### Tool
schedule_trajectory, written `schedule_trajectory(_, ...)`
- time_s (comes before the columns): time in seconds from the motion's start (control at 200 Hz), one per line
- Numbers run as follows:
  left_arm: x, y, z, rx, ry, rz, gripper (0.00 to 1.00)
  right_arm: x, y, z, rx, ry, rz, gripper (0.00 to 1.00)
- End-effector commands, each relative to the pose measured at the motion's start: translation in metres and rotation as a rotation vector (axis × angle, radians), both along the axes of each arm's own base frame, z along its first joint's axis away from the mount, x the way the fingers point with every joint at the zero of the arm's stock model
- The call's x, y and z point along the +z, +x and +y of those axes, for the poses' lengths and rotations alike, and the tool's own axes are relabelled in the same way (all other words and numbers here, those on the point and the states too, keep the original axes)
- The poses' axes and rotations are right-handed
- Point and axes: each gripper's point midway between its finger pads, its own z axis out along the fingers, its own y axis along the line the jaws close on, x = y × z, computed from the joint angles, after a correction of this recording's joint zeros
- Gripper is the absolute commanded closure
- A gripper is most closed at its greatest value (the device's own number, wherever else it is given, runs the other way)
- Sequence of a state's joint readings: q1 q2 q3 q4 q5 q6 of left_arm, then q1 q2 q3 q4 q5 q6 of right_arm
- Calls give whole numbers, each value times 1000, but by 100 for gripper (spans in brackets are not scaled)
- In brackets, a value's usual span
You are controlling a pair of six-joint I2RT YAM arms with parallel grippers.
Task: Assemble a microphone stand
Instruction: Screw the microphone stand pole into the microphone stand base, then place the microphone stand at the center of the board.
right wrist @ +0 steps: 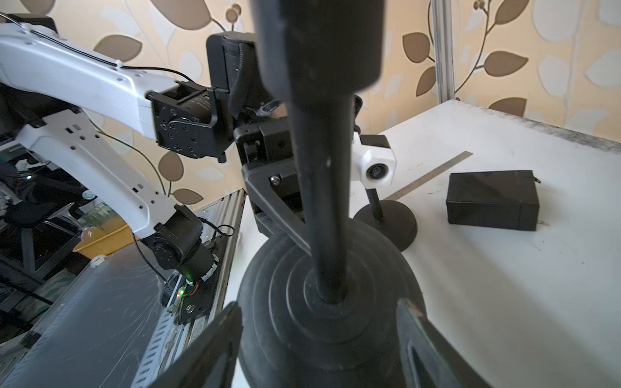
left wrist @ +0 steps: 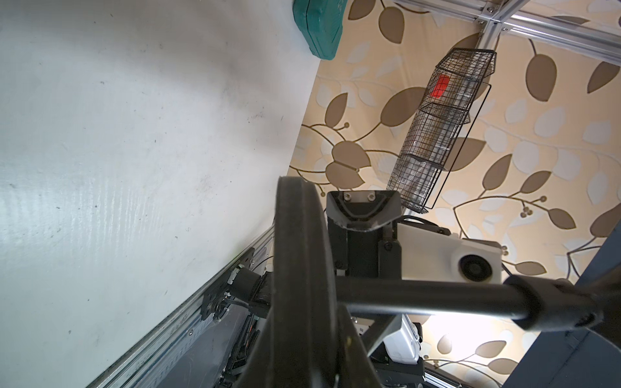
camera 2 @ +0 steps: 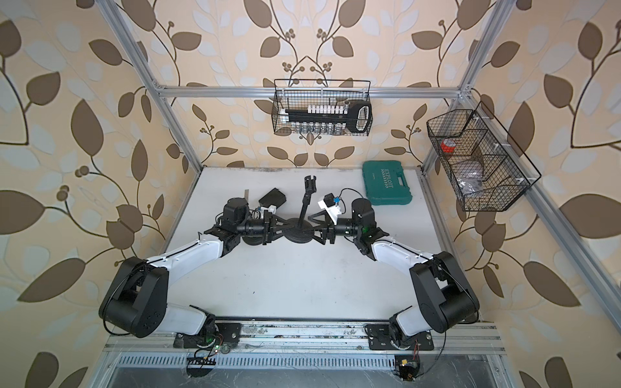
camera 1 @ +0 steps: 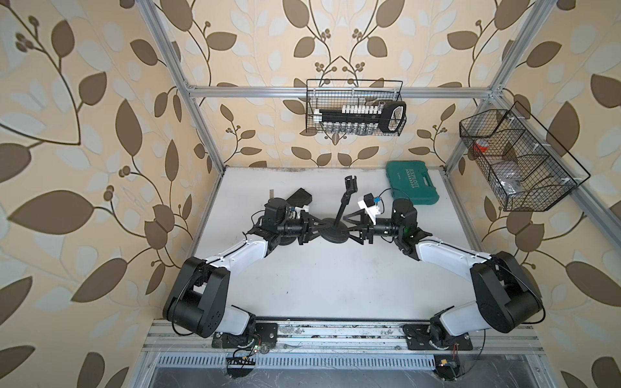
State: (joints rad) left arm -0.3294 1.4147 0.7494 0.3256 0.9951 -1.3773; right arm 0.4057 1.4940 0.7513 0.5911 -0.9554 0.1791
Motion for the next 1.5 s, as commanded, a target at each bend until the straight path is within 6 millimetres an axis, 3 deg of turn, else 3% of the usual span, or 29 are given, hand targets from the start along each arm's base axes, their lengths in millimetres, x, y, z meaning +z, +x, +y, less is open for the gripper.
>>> schedule_trajectory(0.0, 44, -16, -7, -86, -79, -173, 100, 17, -1, 8, 69, 32, -67, 28)
schedule_trajectory(0.27, 45, -20, -8, -106, -85, -174, 100, 20, 4, 21, 88, 38, -50, 42)
schedule_trajectory(0.43, 47, -19, -9, -105, -88, -179, 100, 18, 1, 26, 85, 40, -52, 62)
schedule_trajectory(0.615, 53, -16, -8, -87, -92, -192, 100, 15, 1, 27, 26, 50, -58, 100)
schedule_trajectory(0.755, 55, -11, -8, -64, -87, -198, 100, 7, 13, 23, -156, 48, -32, 100)
schedule_trajectory(0.9, 60, -5, -7, -33, -82, -215, 100, -15, 33, 0, -550, -22, 77, 100)
schedule_trajectory(0.98, 62, -2, -6, -14, -80, -228, 100, -31, 35, -19, -784, -94, 155, 100)
schedule_trajectory(1.045, 62, 1, -5, 2, -74, -228, 100, -33, 26, -22, -933, -159, 113, 100)
schedule_trajectory(1.155, 57, 5, -4, 28, -59, -217, 100, -30, 15, -8, -967, -205, 77, 100)
schedule_trajectory(1.255, 52, 8, -4, 34, -47, -207, 100, -28, 13, 9, -879, -194, 83, 100)
schedule_trajectory(1.29, 51, 9, -4, 34, -43, -208, 100, -23, 11, 18, -809, -187, 77, 83)
schedule_trajectory(1.325, 49, 9, -4, 33, -36, -207, 100, -18, 8, 25, -737, -182, 68, 57)
schedule_trajectory(1.374, 47, 11, -4, 35, -23, -204, 100, -8, 3, 30, -656, -170, 52, 34)
schedule_trajectory(1.409, 46, 12, -4, 36, -14, -206, 100, -2, -1, 30, -613, -164, 34, 26)
schedule_trajectory(1.494, 43, 17, -3, 47, 11, -213, 100, 8, -8, 17, -565, -165, -5, 17)
